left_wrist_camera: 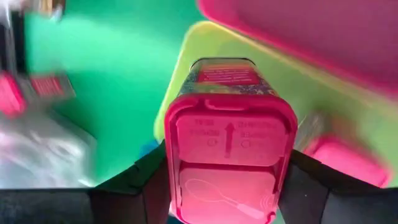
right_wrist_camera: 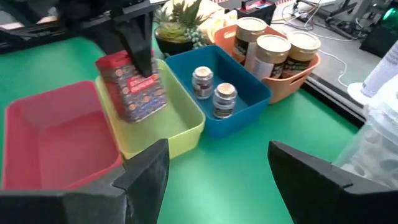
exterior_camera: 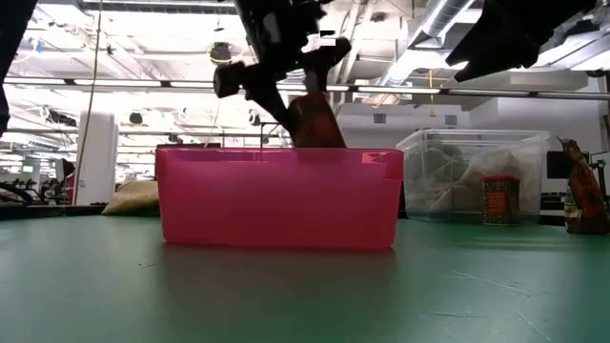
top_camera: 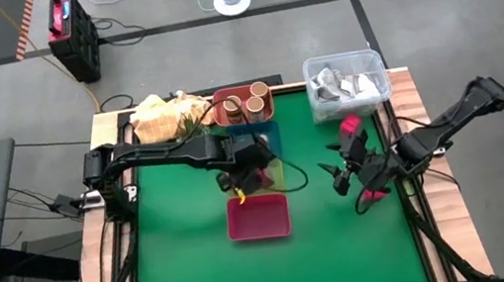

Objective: Sort spices by type
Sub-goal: Put the left red spice can into the yellow bin

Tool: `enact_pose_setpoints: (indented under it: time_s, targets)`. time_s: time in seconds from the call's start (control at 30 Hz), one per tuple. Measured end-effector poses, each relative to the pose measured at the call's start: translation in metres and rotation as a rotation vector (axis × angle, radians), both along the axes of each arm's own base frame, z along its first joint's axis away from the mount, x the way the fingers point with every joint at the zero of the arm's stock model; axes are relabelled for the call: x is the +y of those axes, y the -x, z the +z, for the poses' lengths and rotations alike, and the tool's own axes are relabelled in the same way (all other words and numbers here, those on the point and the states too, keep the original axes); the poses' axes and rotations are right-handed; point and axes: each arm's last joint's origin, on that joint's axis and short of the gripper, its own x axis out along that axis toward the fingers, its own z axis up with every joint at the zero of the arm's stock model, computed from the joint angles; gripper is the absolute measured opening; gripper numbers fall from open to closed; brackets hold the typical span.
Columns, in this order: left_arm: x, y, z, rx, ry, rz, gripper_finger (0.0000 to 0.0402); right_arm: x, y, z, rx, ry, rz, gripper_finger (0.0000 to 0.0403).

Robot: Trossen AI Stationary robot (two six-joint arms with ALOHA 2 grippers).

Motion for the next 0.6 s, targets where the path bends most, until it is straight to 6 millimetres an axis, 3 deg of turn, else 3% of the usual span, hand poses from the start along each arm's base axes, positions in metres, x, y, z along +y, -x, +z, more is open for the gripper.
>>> enact_pose_setpoints:
  time_s: [0.13, 0.27, 0.6]
  targets:
    - [-0.003, -0.002, -0.004, 0.051, -0.164, -0.217, 0.0221, 0.003, -0.003, -0.004, 0.01, -0.004, -0.001, 0.0299]
    - [-0.001, -0.005, -0.017, 0.14, -0.278, -0.296, 0.0221, 0.005, -0.004, -0.006, 0.013, -0.014, -0.009, 0.0299]
    - [0.006, -0.011, -0.039, 0.25, -0.359, -0.297, 0.0221, 0.009, -0.009, -0.014, 0.035, -0.035, -0.025, 0.0299]
